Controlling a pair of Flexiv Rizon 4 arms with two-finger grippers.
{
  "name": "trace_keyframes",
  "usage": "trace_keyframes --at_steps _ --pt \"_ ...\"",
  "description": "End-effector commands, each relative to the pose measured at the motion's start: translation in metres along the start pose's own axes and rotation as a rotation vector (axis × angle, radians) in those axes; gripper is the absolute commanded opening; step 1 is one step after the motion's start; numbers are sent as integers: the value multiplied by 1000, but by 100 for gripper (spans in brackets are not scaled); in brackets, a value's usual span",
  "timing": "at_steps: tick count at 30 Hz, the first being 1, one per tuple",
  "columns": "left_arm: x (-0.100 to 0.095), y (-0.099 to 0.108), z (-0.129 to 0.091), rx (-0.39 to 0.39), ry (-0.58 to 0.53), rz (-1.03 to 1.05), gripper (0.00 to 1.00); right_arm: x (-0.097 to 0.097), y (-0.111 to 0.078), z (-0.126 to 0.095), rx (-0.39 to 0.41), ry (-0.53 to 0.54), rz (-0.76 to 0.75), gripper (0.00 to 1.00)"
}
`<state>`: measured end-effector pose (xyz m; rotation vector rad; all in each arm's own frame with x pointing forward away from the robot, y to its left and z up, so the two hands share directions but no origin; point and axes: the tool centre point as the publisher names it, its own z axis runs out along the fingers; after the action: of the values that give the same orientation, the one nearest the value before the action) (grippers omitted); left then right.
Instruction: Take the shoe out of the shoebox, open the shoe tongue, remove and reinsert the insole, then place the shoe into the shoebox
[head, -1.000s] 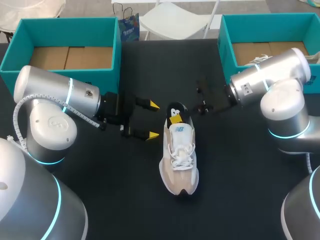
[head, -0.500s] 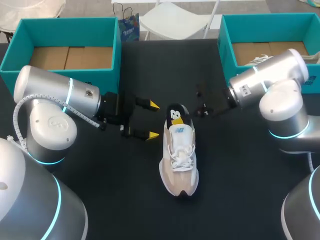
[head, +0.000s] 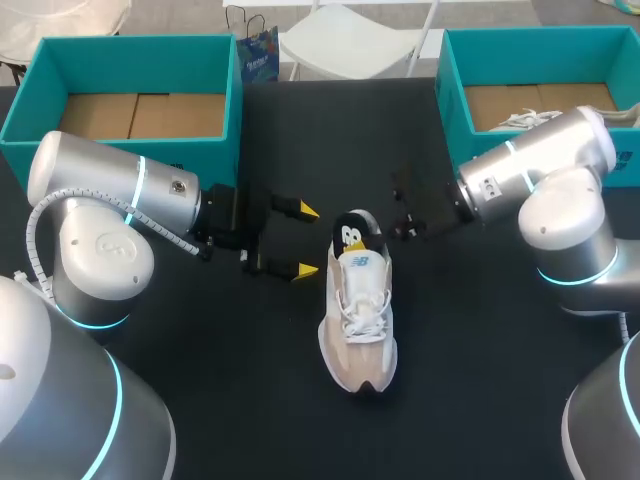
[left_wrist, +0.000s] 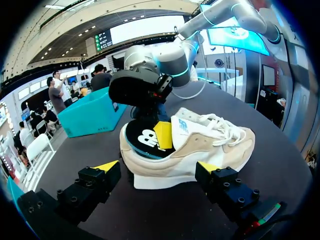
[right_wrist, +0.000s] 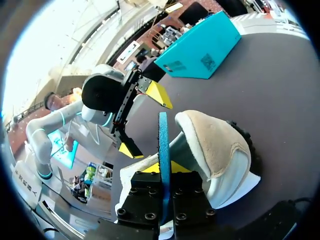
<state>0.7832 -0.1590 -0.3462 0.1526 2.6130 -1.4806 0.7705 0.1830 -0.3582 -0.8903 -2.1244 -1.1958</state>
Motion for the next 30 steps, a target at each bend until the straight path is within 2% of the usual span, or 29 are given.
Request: trace_keyframes --at_steps 1,30 --pt "0 -1 1 -4 1 1 100 0 -1 1 3 -4 2 0" --pt "0 -1 1 -4 1 1 100 -2 -2 2 0 2 3 0"
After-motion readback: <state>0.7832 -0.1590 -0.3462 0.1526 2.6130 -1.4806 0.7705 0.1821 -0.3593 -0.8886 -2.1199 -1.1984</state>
